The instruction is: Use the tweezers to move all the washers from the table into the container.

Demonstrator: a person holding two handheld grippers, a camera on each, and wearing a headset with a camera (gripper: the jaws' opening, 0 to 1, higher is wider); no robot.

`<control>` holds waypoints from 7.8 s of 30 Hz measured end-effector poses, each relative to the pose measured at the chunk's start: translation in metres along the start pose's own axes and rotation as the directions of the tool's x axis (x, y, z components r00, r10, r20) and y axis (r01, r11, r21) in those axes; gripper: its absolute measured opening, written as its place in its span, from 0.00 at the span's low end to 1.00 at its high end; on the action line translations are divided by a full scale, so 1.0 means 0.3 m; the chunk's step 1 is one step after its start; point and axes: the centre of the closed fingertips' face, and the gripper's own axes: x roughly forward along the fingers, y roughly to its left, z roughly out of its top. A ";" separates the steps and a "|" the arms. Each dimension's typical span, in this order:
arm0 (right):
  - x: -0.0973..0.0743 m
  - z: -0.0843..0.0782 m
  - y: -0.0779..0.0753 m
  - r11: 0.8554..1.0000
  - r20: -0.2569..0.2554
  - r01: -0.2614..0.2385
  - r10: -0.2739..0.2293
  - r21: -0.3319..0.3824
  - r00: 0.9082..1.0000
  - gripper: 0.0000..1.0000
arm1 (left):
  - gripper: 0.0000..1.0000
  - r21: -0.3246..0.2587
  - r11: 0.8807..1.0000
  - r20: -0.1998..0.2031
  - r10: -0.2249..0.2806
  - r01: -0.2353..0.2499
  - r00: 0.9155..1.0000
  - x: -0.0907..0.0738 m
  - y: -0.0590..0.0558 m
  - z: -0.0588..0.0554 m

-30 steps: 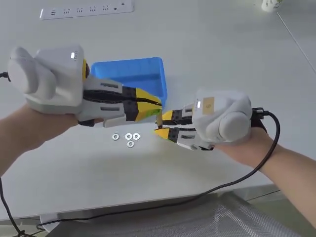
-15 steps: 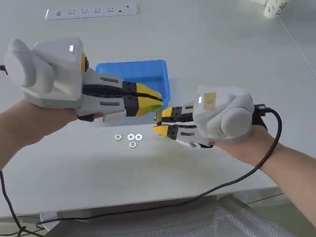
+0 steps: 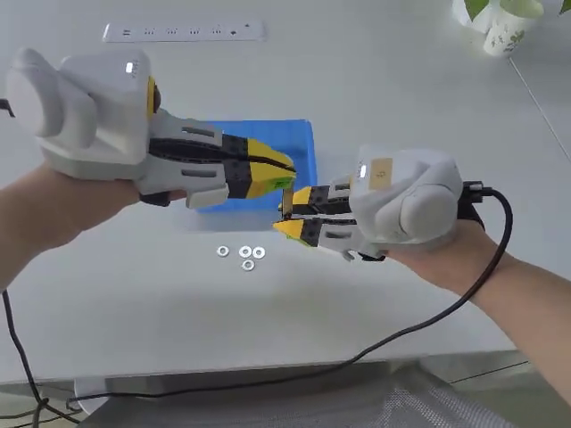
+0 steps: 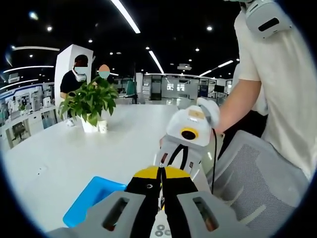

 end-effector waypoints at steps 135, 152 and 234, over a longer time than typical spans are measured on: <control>0.255 -0.075 -0.263 0.998 -0.067 -0.024 0.021 -0.052 0.998 0.13 | 0.05 -0.022 0.994 -0.042 0.108 -0.109 0.993 -0.012 0.330 -0.150; 0.209 -0.017 -0.260 0.997 -0.053 0.000 -0.004 -0.078 0.999 0.13 | 0.04 -0.021 0.990 -0.005 0.140 -0.140 0.990 -0.042 0.311 -0.080; 0.100 0.025 0.192 0.992 -0.059 -0.086 0.081 -0.091 0.995 0.17 | 0.02 -0.061 0.998 0.000 0.005 -0.005 1.000 -0.136 -0.127 -0.119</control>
